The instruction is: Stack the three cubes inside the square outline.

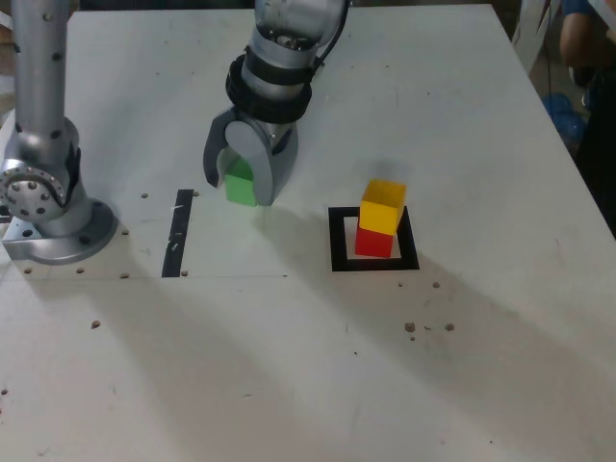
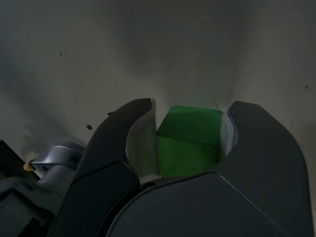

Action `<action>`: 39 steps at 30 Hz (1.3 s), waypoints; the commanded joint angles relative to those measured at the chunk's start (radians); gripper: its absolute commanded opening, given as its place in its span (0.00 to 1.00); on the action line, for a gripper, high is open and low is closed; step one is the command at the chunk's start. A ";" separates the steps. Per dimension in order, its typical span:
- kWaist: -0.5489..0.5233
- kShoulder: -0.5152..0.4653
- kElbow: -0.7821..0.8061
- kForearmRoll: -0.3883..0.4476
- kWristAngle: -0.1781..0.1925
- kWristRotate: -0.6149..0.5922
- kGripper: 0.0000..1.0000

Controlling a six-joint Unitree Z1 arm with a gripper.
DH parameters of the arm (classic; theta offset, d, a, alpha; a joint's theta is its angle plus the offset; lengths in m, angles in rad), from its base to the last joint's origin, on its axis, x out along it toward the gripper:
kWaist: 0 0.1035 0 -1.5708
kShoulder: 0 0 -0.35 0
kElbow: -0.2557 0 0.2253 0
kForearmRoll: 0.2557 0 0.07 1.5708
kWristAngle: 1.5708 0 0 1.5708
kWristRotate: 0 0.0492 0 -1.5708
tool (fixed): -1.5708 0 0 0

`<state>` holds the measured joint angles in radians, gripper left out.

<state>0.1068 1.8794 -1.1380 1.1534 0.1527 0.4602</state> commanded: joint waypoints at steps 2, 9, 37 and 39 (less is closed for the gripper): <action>-0.028 -0.022 -0.086 0.097 0.013 -0.024 0.17; -0.121 -0.031 -0.447 0.431 0.034 -0.112 0.17; -0.226 0.187 -0.875 0.485 -0.019 -0.186 0.11; -0.226 0.199 -0.871 0.485 -0.019 -0.186 0.11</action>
<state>-0.1174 2.0709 -2.0114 1.6249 0.1339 0.2762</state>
